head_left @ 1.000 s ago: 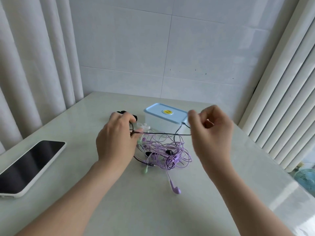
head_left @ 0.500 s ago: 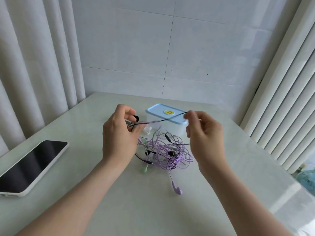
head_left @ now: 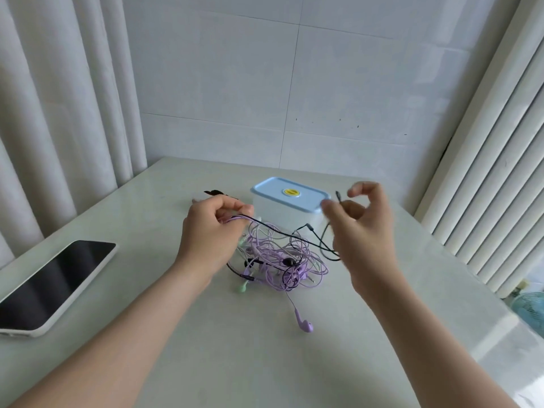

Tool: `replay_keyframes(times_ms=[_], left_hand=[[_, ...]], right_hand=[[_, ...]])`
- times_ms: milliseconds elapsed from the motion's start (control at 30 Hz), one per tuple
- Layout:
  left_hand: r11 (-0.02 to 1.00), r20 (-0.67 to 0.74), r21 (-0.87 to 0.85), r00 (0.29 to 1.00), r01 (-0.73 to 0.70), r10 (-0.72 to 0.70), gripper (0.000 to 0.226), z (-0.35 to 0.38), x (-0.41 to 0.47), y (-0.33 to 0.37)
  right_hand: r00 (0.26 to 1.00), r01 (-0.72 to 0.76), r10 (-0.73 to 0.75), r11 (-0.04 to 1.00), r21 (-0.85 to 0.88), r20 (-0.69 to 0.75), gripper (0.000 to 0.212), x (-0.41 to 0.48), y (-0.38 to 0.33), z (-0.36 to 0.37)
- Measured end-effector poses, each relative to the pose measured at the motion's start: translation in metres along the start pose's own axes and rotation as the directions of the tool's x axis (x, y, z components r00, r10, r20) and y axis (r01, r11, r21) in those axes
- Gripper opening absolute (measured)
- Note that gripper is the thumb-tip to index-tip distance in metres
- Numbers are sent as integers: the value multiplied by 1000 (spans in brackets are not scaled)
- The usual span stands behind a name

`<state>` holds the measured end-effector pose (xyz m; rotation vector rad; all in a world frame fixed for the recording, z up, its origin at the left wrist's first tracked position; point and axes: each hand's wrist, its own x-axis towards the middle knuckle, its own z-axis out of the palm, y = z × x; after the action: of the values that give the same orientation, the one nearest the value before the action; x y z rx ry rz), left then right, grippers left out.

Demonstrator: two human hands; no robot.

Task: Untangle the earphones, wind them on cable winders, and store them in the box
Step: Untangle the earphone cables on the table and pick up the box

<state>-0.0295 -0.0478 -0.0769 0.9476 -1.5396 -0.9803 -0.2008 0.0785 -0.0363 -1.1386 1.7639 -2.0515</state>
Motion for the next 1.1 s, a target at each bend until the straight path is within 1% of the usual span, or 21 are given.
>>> replay_keyframes(times_ms=[33, 67, 100, 133, 167, 200, 233, 267, 300, 367, 400, 467, 533, 600, 633, 700, 800, 933, 1000, 1033, 1100], left_hand=[[1000, -7, 18, 1000, -10, 10, 8, 0, -1, 1], [999, -24, 36, 1000, -17, 17, 10, 0, -2, 1], [998, -48, 51, 999, -22, 25, 11, -1, -2, 1], [997, -75, 65, 997, -30, 34, 11, -3, -1, 1], [996, -99, 79, 994, -37, 44, 10, -4, -1, 3], [995, -116, 90, 992, -43, 53, 9, -6, -1, 4], [994, -127, 97, 990, -42, 54, 8, -8, -1, 5], [994, -137, 101, 989, -35, 48, 10, -10, -1, 5], [994, -155, 107, 987, -24, 41, 11, -12, 0, 6], [989, -203, 145, 978, -16, 46, 11, -16, 1, 5], [983, -222, 182, 974, -12, 53, 11, -18, 2, 5], [968, -250, 249, 967, 16, 48, 8, -20, 3, 5], [947, -250, 317, 968, 49, 33, 11, -20, 4, 5], [908, -213, 416, 976, 57, 37, 11, -18, 4, 5], [881, -182, 471, 982, 48, 43, 15, -18, 4, 5], [843, -117, 538, 990, 1, 74, 30, -17, 4, 5], [787, -53, 610, 987, -90, 154, 23, -15, 0, 6], [675, 33, 704, 960, -221, 279, 32, -10, -4, 1], [638, 48, 721, 938, -270, 344, 38, -9, -5, -4], [621, 60, 724, 923, -302, 379, 34, -9, -4, -6], [588, 99, 719, 892, -370, 441, 13, -10, -4, -8]], right_hand=[[984, 175, -162, 964, -199, 80, 30, -5, 2, 2], [945, 319, -267, 873, -368, 186, 36, -8, 6, 4], [902, 423, -307, 769, -480, 302, 37, -11, 9, 6], [872, 473, -291, 708, -524, 394, 32, -13, 11, 9], [851, 483, -247, 713, -508, 463, 23, -14, 12, 10], [831, 464, -198, 763, -451, 520, 20, -15, 13, 9], [816, 421, -175, 833, -358, 551, 25, -15, 13, 8], [825, 359, -175, 897, -258, 538, 29, -14, 12, 8], [864, 302, -192, 938, -173, 466, 31, -11, 9, 7], [971, 180, -170, 983, -43, 170, 34, -4, 3, 4], [992, 123, -124, 992, 22, 7, 35, 0, 2, 2], [971, 82, -67, 995, 55, -230, 33, 7, 0, -5], [948, 83, -95, 995, -51, -304, 29, 13, 2, -13], [956, 70, -134, 968, -241, -261, 30, 15, 6, -18], [966, 47, -138, 926, -375, -220, 34, 17, 10, -20], [985, -17, -94, 775, -632, -141, 45, 18, 18, -21], [995, -48, -53, 514, -857, -87, 45, 13, 25, -19], [997, -3, -68, 273, -962, -23, 43, 11, 30, -22], [995, 35, -92, 95, -995, 26, 38, 11, 33, -25], [997, 30, -74, 17, -999, 29, 34, 11, 33, -26], [999, 5, -31, -50, -999, 7, 28, 8, 32, -24]])
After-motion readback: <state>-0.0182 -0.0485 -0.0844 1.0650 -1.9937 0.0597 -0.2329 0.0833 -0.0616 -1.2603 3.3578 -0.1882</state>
